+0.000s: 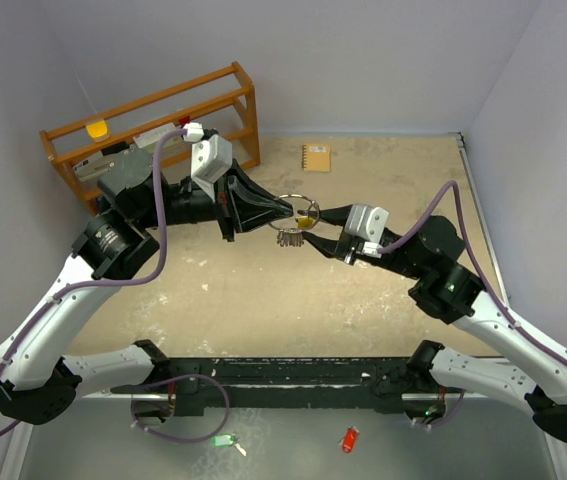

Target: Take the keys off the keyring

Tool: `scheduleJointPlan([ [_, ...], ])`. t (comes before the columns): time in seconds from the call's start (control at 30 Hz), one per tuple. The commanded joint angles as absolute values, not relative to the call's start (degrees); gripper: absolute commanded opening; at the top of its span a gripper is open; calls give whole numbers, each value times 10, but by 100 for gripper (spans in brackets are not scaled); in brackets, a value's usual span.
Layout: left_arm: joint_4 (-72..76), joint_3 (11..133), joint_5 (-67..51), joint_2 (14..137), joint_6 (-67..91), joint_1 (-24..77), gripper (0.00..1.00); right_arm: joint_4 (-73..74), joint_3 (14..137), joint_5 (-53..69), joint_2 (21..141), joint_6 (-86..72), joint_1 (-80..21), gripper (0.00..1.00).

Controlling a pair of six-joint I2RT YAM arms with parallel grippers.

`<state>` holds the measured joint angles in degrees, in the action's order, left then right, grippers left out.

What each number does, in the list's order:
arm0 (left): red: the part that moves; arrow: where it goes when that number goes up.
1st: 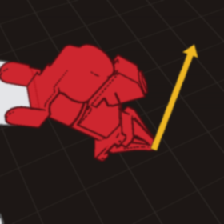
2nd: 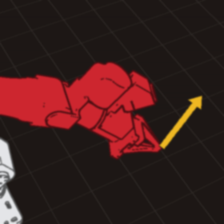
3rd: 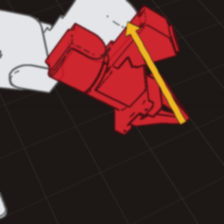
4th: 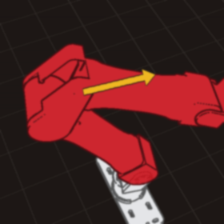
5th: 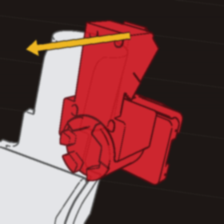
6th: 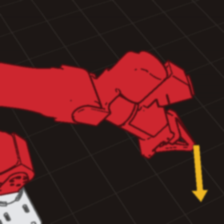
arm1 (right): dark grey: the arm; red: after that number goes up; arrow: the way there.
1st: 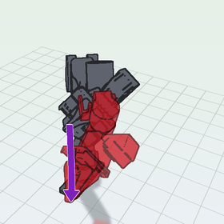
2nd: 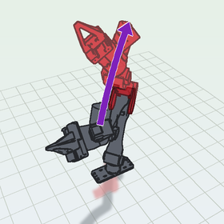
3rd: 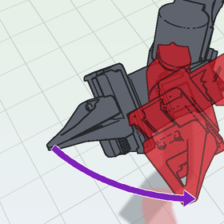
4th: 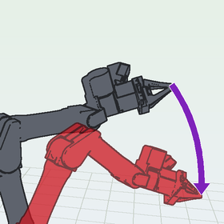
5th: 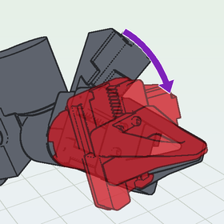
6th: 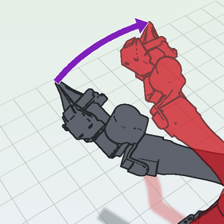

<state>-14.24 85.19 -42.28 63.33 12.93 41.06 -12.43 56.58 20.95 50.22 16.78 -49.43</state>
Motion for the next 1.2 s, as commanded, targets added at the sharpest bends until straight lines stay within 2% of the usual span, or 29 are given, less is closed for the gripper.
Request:
scheduleJointPlan([
  [0.0, -99, 861, -429, 621, 145, 414, 0, -159, 594, 198, 495, 172, -492, 38],
  [0.7, -60, 829, -428, 623, 169, 414, 0, -189, 605, 199, 490, 170, -492, 38],
  [0.87, -57, 828, -424, 623, 171, 414, 0, -183, 601, 197, 485, 171, -492, 26],
  [0.9, -58, 828, -421, 623, 169, 413, 0, -181, 602, 197, 485, 171, -492, 22],
  [1.0, -67, 828, -406, 624, 164, 414, 0, -176, 604, 191, 482, 176, -492, 0],
  [1.17, -116, 821, -263, 614, 138, 414, 0, -147, 617, 129, 479, 201, -492, 0],
])
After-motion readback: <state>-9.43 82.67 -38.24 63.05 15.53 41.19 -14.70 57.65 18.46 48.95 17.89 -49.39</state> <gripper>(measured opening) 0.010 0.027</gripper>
